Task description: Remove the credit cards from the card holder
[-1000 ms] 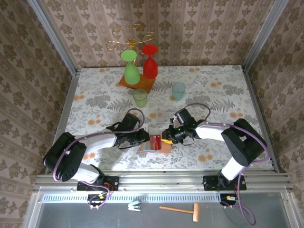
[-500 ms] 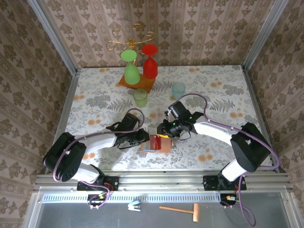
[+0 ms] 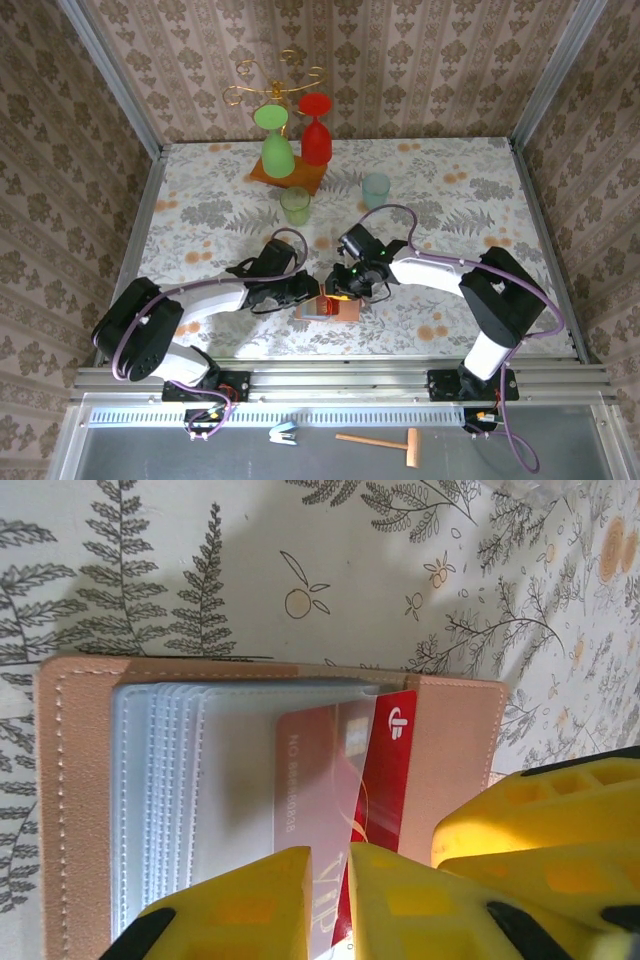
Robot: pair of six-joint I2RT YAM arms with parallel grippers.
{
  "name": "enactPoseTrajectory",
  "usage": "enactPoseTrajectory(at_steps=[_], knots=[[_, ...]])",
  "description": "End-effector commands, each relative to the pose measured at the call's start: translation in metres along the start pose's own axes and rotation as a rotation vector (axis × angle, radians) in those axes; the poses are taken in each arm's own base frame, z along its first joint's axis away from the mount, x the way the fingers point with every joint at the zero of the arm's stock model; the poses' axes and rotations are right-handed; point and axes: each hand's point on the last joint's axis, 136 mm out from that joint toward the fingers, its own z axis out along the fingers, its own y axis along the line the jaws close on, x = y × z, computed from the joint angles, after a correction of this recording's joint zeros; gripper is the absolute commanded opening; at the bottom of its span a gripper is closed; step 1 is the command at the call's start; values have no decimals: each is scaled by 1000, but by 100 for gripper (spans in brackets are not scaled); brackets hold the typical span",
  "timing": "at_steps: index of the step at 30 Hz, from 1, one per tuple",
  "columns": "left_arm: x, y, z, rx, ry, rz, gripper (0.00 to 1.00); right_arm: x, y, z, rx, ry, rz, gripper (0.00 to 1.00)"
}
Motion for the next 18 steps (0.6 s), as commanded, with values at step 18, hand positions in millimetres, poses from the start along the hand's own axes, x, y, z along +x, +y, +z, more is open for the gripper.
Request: enactPoseTrajectory(at_steps=[18], knots=[[8,17,4,-64,25,-9,17,4,-24,10,-73,39,16,21]])
